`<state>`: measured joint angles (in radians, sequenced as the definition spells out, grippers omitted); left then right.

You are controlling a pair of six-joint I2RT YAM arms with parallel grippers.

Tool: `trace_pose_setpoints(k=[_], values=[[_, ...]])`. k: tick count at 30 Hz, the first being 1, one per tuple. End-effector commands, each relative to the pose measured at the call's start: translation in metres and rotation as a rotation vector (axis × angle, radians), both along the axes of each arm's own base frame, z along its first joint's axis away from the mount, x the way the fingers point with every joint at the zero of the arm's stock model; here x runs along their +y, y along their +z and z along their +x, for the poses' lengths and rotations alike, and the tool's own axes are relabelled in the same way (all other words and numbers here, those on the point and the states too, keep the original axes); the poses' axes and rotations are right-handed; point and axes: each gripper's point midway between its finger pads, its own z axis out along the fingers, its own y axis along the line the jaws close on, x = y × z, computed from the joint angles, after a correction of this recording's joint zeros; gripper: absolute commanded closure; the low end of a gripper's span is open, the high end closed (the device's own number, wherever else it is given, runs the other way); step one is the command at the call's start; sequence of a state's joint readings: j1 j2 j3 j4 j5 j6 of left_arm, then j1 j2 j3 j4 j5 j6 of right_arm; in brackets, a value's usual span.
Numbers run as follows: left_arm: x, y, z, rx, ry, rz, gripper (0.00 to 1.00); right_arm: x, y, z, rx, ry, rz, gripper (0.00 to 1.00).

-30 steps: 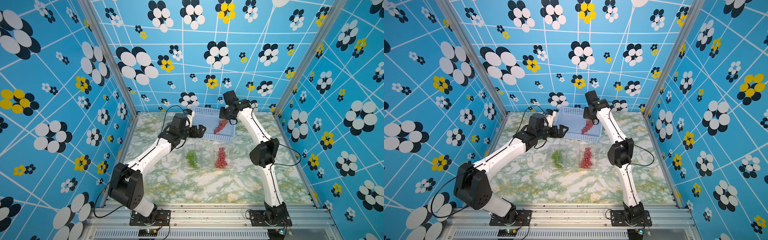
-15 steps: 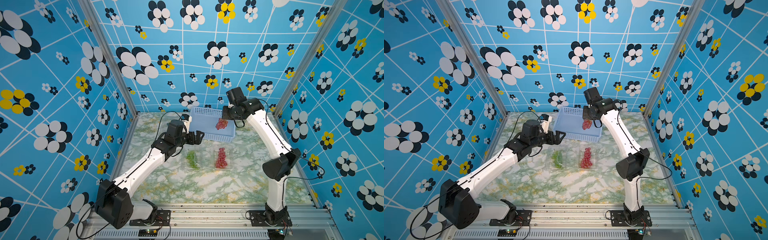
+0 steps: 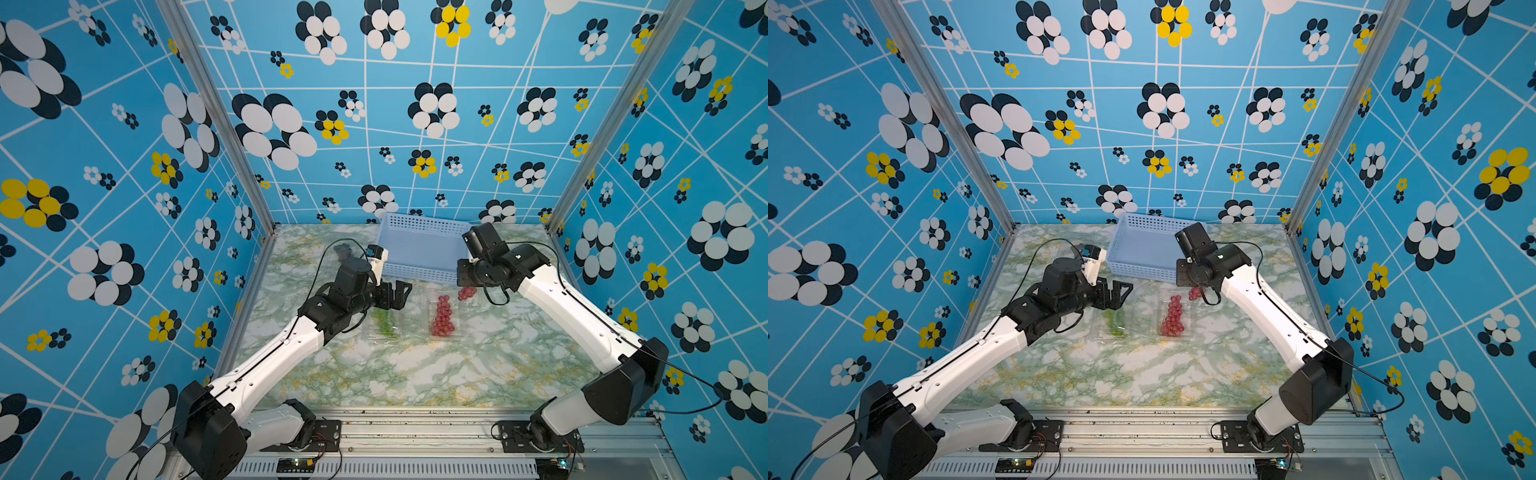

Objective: Pack grapes into containers
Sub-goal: Place the grape into the packing box.

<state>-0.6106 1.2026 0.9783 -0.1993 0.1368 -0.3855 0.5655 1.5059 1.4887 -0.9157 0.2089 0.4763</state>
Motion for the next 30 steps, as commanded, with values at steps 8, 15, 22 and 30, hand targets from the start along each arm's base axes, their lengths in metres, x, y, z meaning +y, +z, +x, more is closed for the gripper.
trace_pose_setpoints(k=[8, 15, 22, 30], values=[[-0.002, -0.009, -0.013, -0.005, 0.009, 0.030, 0.01, -0.015, 0.009, -0.020, -0.071, -0.030, 0.040, 1.00], [-0.004, -0.009, -0.016, -0.012, 0.003, 0.041, 0.00, -0.015, 0.020, -0.019, -0.090, -0.023, 0.047, 1.00], [-0.001, -0.005, -0.016, -0.035, 0.007, 0.057, 0.00, -0.009, 0.036, -0.019, -0.116, -0.005, 0.058, 1.00], [0.001, -0.003, -0.017, -0.047, 0.011, 0.056, 0.00, 0.006, 0.044, -0.034, -0.120, 0.058, 0.010, 1.00]])
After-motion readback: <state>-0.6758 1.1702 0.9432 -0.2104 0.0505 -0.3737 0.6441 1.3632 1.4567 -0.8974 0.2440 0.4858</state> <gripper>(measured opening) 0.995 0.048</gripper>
